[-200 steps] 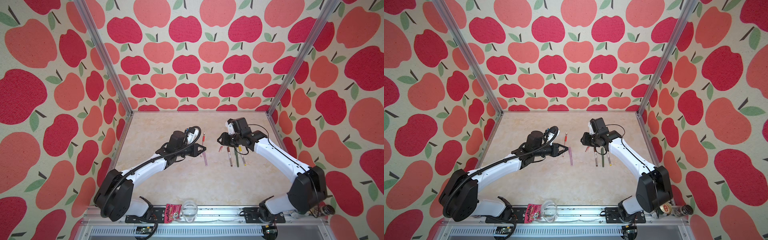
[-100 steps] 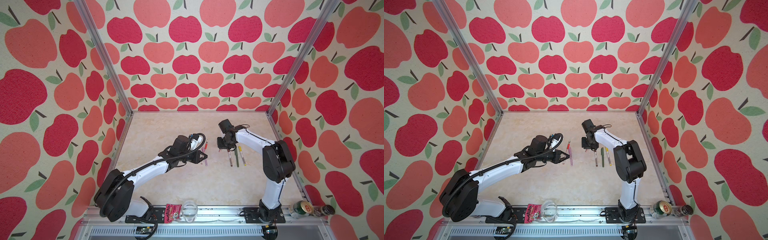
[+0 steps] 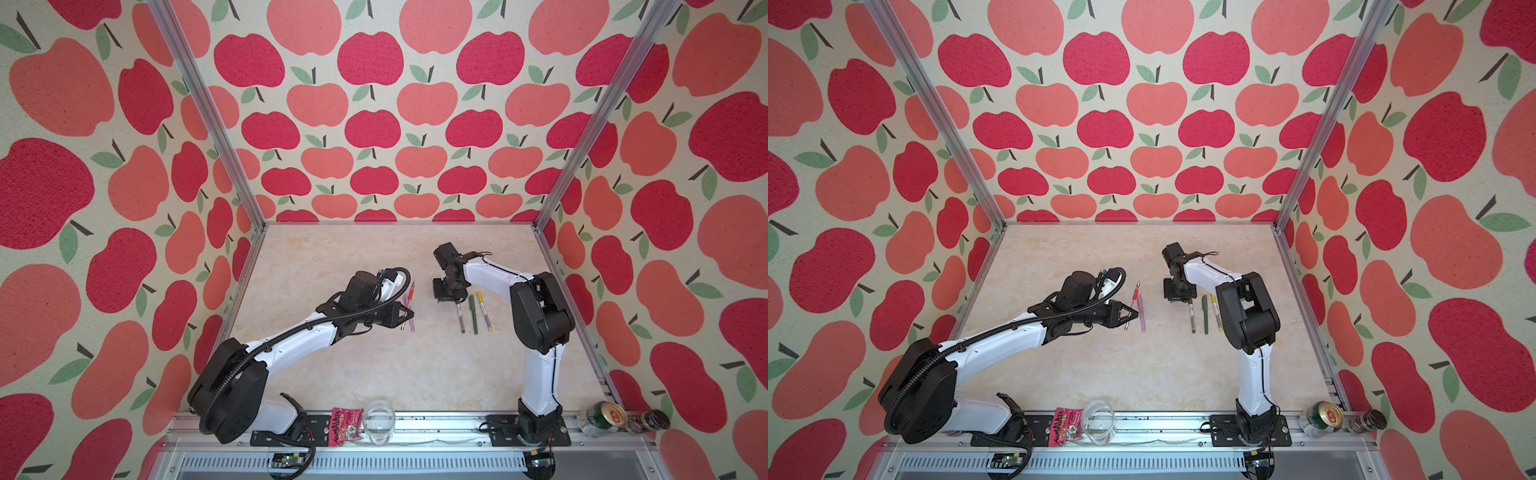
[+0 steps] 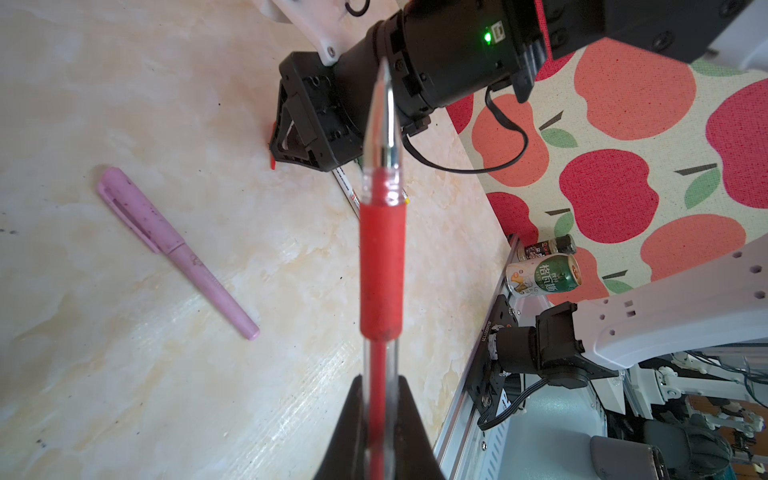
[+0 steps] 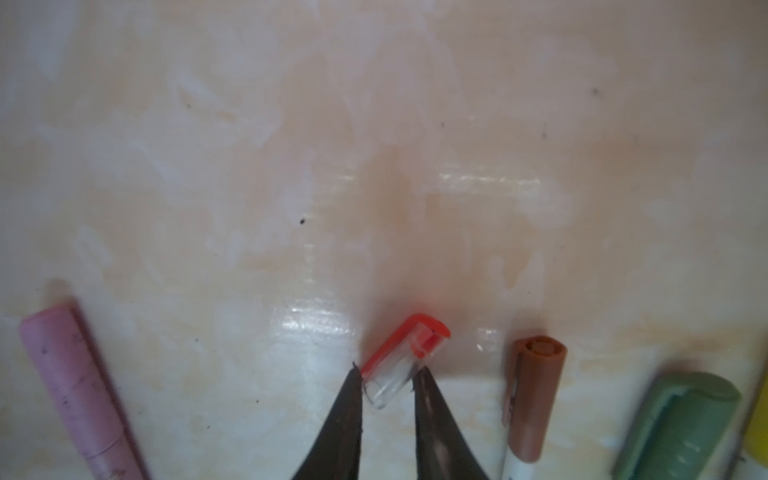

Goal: Insert the pens into the pen caps
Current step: 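Lower the right gripper onto the clear red-clipped cap and grasp it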

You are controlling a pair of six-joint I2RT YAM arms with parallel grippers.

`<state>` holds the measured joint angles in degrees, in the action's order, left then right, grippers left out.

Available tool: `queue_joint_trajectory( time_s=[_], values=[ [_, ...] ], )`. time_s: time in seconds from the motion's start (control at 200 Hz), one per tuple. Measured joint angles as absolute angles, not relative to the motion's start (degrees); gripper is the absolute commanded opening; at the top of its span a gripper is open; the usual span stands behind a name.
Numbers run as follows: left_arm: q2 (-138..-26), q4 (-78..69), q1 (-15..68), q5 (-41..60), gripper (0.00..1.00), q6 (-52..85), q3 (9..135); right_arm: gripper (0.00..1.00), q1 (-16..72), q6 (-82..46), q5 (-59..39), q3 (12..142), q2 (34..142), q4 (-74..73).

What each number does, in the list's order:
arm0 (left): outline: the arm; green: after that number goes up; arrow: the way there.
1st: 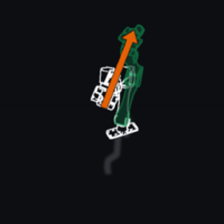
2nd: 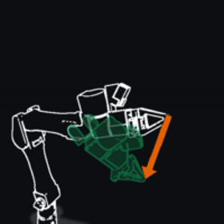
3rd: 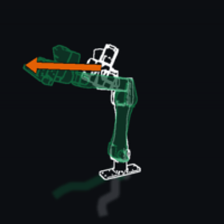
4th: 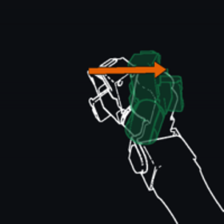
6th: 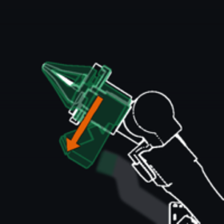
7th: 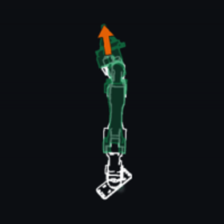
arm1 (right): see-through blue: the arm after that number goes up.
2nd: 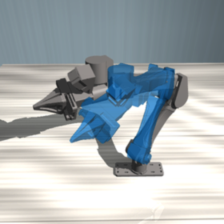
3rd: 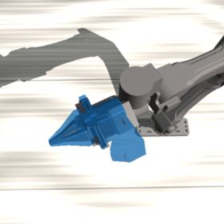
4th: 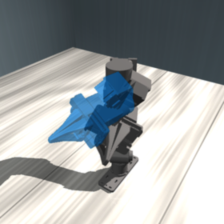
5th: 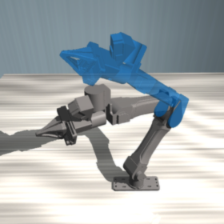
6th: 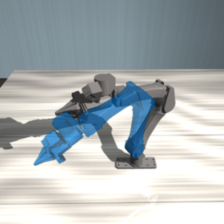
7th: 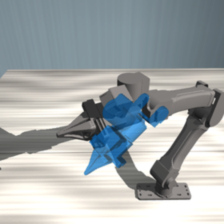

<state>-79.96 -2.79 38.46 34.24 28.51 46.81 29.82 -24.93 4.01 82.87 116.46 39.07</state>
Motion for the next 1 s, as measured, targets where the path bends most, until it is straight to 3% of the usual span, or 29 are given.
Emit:
queue_joint_trajectory(
  time_s=[0.75,1.001],
  values=[
    [-82.83,-0.36,38.68,33.85,0.03,28.29,50.30,0.34,28.36,-23.79,4.01,88.86,120.64,40.21],
    [-82.83,-0.19,38.68,33.85,0.03,27.83,50.33,0.44,28.36,-23.57,4.03,91.18,122.02,41.04]
  ],
)
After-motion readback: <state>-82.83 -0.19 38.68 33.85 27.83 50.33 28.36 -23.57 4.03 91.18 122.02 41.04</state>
